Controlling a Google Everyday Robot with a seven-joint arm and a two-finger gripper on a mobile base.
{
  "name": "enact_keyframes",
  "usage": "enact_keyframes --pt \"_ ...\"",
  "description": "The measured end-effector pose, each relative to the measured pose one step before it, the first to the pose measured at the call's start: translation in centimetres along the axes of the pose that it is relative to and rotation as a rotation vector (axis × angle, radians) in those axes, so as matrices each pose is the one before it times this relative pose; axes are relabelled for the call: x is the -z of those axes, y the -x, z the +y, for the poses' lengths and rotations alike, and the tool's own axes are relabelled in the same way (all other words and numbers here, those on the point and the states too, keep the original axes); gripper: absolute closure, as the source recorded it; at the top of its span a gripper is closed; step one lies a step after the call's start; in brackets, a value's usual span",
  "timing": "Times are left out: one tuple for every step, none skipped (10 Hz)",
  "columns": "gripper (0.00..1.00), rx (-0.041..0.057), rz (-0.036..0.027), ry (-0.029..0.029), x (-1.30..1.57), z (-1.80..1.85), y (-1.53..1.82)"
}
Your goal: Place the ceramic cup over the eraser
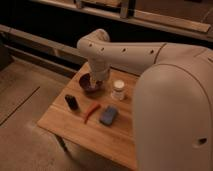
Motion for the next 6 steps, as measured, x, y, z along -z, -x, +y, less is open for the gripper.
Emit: enact_keyframes --pt "0.35 0.00546 0.00178 0.00522 0.047 0.470 -0.235" --pt "0.35 -0.00082 -0.00052 0.00008 0.007 -0.026 0.020" --pt "0.35 -0.00168 0.00044 -0.00018 -0.009 -0.090 0.025" --pt "0.35 -0.00304 -0.00004 0.00010 -0.011 -0.108 0.076" --pt "0.35 -0.00905 -0.00490 0.00214 0.276 0.233 0.356" --pt "0.35 -0.02452 -0.01778 -0.00559 0.703 -0.291 1.106"
